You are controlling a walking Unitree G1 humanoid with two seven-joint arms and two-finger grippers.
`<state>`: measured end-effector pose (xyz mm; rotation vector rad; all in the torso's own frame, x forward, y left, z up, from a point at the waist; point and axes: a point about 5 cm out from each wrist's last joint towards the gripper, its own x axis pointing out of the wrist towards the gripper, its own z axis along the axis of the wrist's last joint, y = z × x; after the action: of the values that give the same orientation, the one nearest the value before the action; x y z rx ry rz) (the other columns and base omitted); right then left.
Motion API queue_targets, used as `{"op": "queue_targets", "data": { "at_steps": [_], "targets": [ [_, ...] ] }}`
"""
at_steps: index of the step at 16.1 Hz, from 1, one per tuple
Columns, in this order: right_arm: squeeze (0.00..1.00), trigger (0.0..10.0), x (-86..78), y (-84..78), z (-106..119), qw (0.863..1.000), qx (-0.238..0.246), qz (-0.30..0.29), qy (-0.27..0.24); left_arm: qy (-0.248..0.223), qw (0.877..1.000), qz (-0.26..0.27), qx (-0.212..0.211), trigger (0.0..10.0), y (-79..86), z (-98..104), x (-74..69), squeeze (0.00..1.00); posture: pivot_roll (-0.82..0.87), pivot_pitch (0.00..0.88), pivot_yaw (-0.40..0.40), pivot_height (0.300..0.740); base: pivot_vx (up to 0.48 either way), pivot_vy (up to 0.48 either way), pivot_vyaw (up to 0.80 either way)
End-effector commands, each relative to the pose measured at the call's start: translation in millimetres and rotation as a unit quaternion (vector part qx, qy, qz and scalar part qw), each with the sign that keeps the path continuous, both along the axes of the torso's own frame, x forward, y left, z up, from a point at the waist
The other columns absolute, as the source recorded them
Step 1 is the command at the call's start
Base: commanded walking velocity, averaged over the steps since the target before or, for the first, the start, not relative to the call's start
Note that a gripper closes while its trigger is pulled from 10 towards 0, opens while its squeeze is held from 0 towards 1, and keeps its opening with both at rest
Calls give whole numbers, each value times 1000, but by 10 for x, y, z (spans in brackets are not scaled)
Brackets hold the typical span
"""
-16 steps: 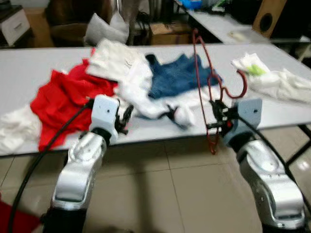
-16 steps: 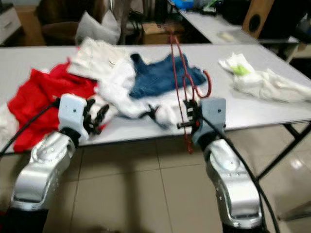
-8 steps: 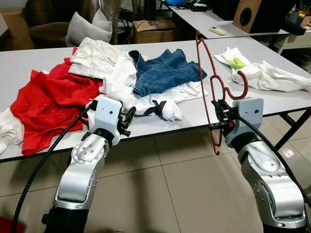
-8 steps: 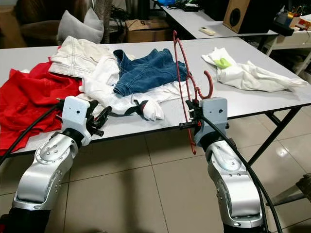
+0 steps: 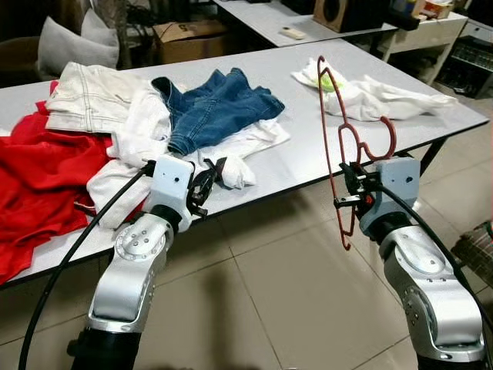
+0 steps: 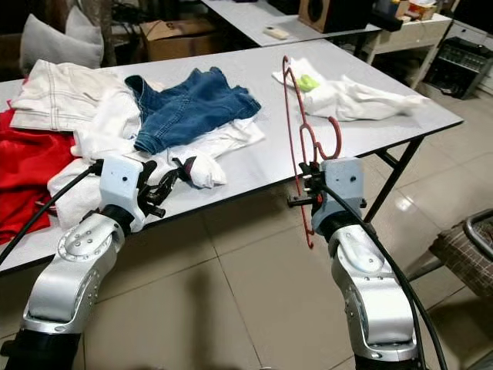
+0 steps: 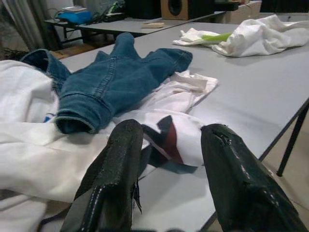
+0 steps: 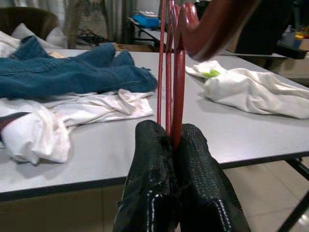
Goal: Hang hanger
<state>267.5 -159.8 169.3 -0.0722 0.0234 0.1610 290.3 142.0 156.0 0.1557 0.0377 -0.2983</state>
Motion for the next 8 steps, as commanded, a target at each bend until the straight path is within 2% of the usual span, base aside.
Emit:
{"op": "queue_targets", "data": {
  "at_steps": [1,8],
  "targets": [
    [0,10000,0,35,41,1000,-2,11,-9,-2,1000,5,0,10000,35,2,-1,0,-122,0,-5,740,0,247,0],
    [0,10000,-25,75,46,1000,-5,25,-15,-3,1000,10,4,10000,81,15,-6,0,-119,0,-3,740,0,412,0]
  ]
}}
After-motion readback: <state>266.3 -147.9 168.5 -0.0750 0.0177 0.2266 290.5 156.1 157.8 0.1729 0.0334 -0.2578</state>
